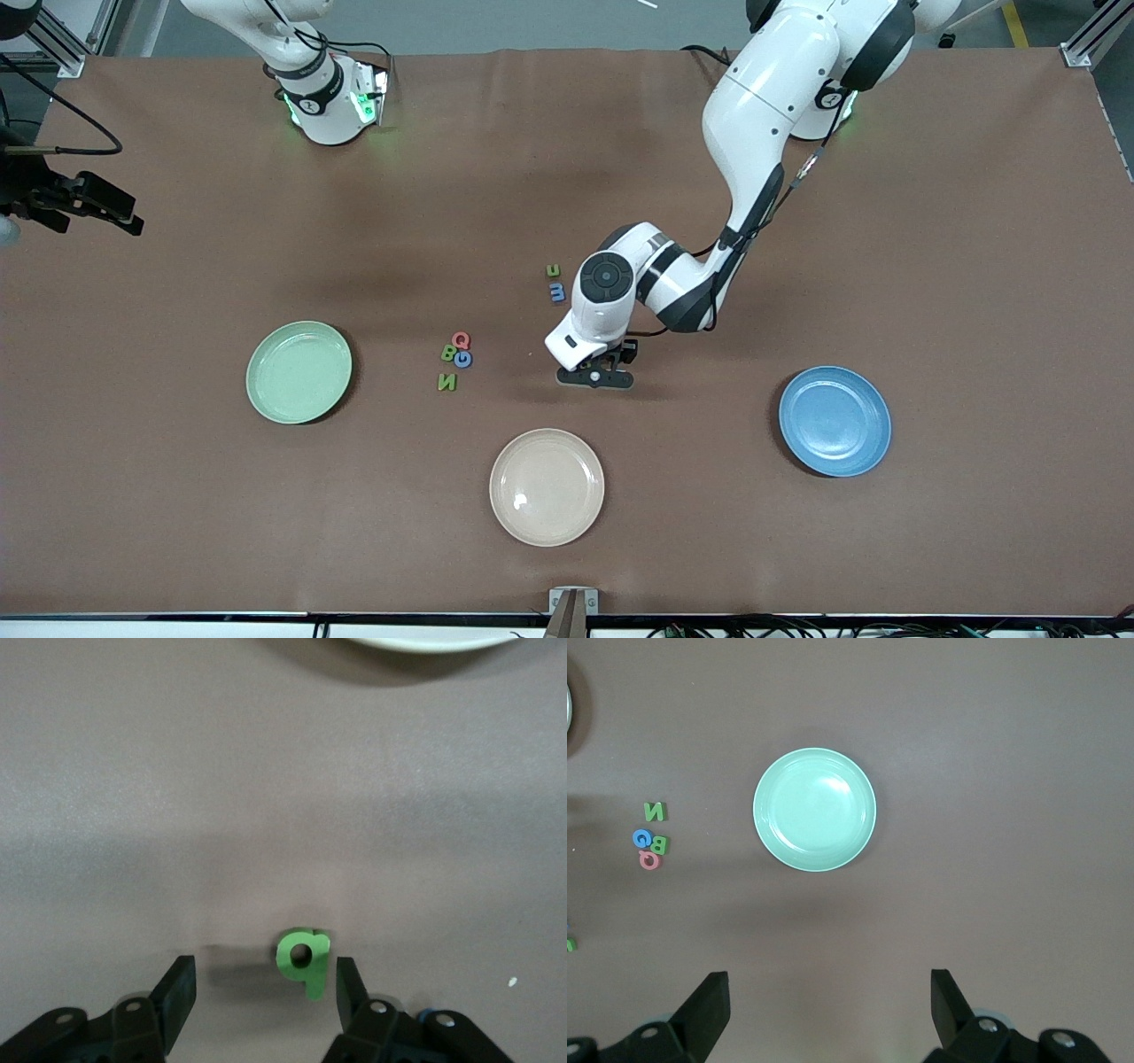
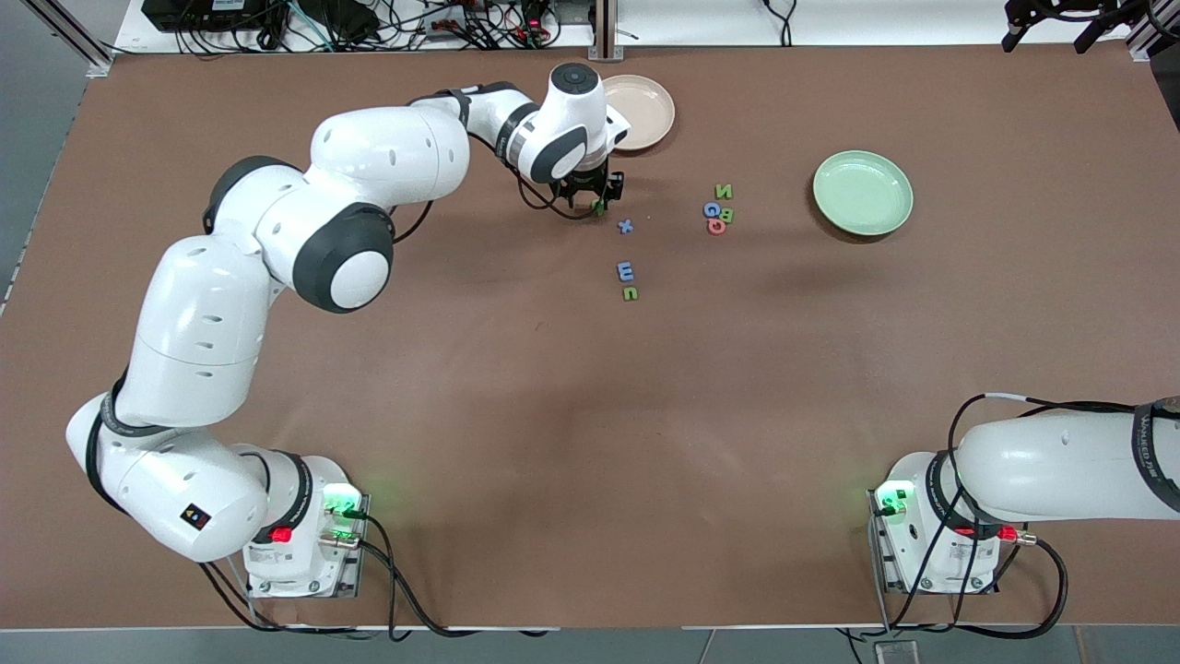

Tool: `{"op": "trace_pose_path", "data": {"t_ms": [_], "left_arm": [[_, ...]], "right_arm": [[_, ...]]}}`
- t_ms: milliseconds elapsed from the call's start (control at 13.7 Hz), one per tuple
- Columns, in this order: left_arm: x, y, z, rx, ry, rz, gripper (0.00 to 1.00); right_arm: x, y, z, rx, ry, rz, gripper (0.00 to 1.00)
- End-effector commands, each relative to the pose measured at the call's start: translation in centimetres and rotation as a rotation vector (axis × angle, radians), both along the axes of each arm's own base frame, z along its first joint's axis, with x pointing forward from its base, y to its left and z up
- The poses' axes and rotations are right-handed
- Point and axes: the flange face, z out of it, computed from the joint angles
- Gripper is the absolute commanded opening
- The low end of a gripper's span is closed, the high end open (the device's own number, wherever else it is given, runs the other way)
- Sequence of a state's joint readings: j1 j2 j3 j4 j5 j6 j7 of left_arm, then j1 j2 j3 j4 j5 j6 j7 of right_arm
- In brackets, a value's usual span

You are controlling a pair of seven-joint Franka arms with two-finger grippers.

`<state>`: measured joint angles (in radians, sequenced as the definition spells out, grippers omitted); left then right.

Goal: Sort upper and lower case letters into plates
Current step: 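Grasp the green q with the left gripper and lift it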

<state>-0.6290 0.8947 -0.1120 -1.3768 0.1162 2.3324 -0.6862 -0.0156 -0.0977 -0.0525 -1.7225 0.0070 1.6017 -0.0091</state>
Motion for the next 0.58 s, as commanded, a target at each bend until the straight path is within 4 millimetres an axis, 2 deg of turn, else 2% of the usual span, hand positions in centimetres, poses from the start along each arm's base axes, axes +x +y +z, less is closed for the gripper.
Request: {"op": "trace_pose_path", "data": {"t_ms": [0,219,292,438,511], "left_arm": [[0.2,-0.9,-0.5,-0.009,-0.036,-0.001,0.69],[0.0,-1.1,-0.7,-0.009,-0.038,-0.009,0.54],[-0.3,-1.4,-0.6,-0.007,-0.040,-0.018,0.50],[-0.3,-1.4,-0.7,-0.006,-0.039,-0.017,0.33],[-0.2,-1.3,0.0,-0.007,-0.046,-0.017,0.24]], "right_arm": [[1.6,-0.2,-1.5,-0.001,0.018,0.003,1.00],[3.9,-0.2,-4.1,-0.004,0.043,0.010,1.00],[4.1,-0.4,-4.1,-0.003,0.035,0.005,1.00],[4.2,-0.7,-4.2,-0.017,0.030,0.005,1.00],[5.1,-1.0,-5.5,-0.022,0.035,0.001,1.00]]}}
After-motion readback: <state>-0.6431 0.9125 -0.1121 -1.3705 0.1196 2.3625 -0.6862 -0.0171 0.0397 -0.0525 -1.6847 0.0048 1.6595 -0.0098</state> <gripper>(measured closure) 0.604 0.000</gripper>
